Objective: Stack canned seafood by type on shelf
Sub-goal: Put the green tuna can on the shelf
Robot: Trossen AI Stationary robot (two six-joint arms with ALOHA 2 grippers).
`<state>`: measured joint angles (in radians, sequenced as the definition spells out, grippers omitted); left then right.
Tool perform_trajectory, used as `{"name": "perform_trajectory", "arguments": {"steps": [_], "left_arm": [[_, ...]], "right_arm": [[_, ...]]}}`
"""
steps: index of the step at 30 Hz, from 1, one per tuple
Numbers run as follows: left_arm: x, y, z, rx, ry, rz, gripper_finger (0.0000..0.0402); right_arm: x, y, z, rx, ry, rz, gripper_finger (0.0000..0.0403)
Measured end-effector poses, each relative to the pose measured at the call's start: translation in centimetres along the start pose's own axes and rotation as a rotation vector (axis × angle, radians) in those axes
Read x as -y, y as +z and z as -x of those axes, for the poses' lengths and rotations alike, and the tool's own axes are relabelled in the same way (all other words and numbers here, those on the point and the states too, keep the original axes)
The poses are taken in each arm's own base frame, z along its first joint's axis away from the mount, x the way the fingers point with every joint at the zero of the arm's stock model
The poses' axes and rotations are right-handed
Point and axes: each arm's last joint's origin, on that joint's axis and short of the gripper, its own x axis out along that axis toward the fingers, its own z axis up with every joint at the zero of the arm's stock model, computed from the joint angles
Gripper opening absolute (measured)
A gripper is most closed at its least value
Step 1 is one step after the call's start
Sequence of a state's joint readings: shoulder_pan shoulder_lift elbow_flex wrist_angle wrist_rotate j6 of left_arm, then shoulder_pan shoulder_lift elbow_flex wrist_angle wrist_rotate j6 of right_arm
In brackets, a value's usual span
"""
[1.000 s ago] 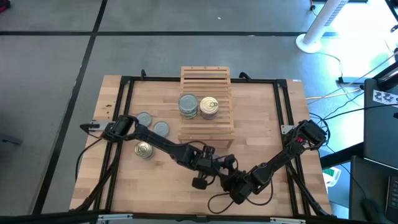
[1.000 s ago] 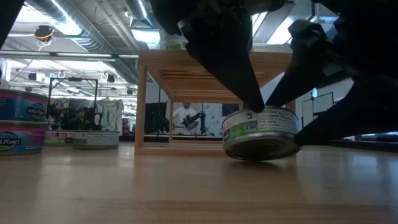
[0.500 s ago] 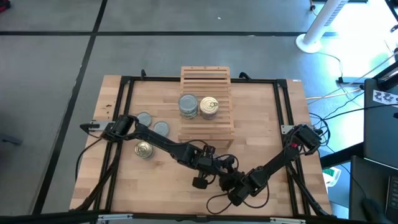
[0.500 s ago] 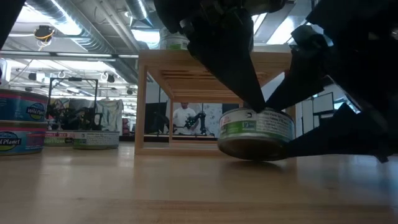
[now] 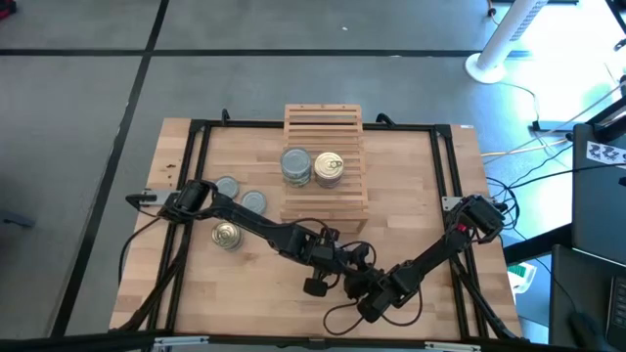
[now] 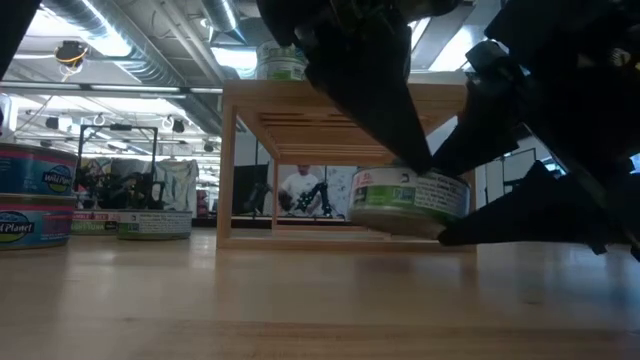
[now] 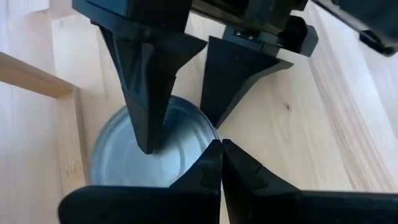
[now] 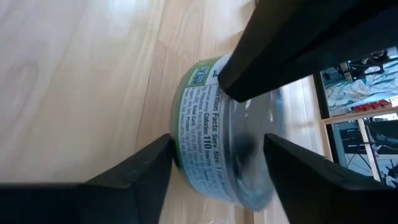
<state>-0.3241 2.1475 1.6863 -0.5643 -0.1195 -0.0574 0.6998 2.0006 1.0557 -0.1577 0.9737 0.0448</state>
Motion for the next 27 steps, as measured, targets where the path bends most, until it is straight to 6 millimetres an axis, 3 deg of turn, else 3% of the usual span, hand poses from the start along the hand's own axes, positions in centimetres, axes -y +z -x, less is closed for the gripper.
{"name": "perform_trajectory", "arguments": {"steps": [9,19,27], "left_arm": [[-0.1,0.0,0.1,0.0,0.01,0.002,0.0],[0.0,0.0,0.1,-0.003,0.0,-0.012,0.0009],[0.2,0.0,0.0,-0.002,-0.02,-0.011,0.0102]], "right_arm": [[-0.1,0.0,0.0,0.002,0.025,-0.002,0.0137],[-0.1,0.2,0.1,0.001,0.036,0.001,0.0155],[0.1,1.3,0.2,0.02,0.072,-0.002,0.0146]]}}
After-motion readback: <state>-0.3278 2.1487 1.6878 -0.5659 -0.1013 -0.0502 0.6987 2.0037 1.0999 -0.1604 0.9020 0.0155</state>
